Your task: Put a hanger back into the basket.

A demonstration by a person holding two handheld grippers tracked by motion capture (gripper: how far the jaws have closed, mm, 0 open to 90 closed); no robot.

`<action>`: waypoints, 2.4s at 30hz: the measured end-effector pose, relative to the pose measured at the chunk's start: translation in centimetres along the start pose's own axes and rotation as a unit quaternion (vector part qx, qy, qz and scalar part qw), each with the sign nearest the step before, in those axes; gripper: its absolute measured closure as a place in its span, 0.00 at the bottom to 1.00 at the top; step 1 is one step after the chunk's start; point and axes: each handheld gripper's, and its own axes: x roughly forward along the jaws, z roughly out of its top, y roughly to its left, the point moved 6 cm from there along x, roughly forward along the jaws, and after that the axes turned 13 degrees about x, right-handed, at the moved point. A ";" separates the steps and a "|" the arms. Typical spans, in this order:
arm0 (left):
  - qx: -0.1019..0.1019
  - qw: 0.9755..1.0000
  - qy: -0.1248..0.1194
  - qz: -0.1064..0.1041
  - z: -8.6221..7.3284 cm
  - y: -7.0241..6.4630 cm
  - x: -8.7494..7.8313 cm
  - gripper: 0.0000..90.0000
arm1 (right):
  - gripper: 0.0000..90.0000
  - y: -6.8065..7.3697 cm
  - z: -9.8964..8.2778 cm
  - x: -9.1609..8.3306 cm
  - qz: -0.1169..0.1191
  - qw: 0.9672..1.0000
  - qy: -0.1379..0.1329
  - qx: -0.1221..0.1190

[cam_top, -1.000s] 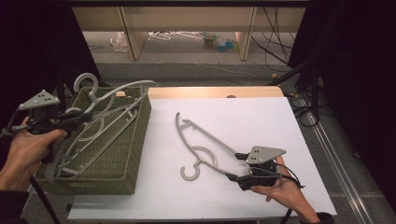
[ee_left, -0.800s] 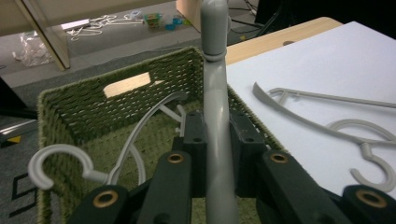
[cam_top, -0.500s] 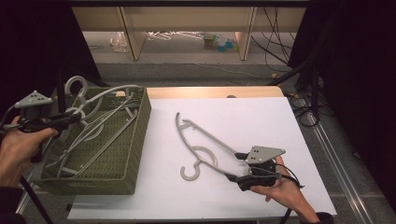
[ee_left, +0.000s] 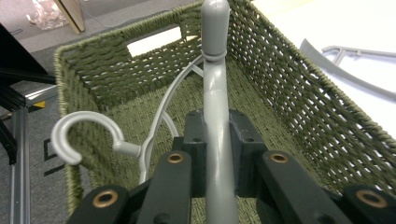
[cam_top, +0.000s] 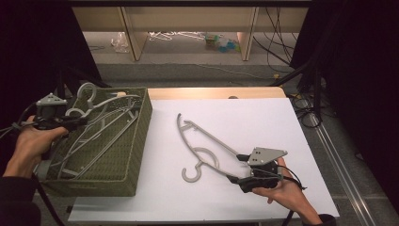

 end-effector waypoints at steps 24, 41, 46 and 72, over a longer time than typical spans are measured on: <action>0.014 0.999 0.045 0.016 -1.8 0.5 4.3 0.85 | 0.29 -0.1 -0.1 -0.1 0.001 1.000 0.003 0.001; 0.000 0.995 0.100 0.025 -5.0 1.2 6.0 0.78 | 0.29 -0.1 -0.1 0.0 0.003 1.000 0.003 0.000; -0.012 0.990 0.127 0.053 -5.8 1.6 5.9 0.80 | 0.29 -0.1 -0.1 0.0 0.002 1.000 0.004 0.001; -0.066 0.988 -0.134 0.028 -0.9 -5.5 -1.5 0.43 | 0.29 -0.3 -0.6 0.7 0.000 1.000 0.015 0.009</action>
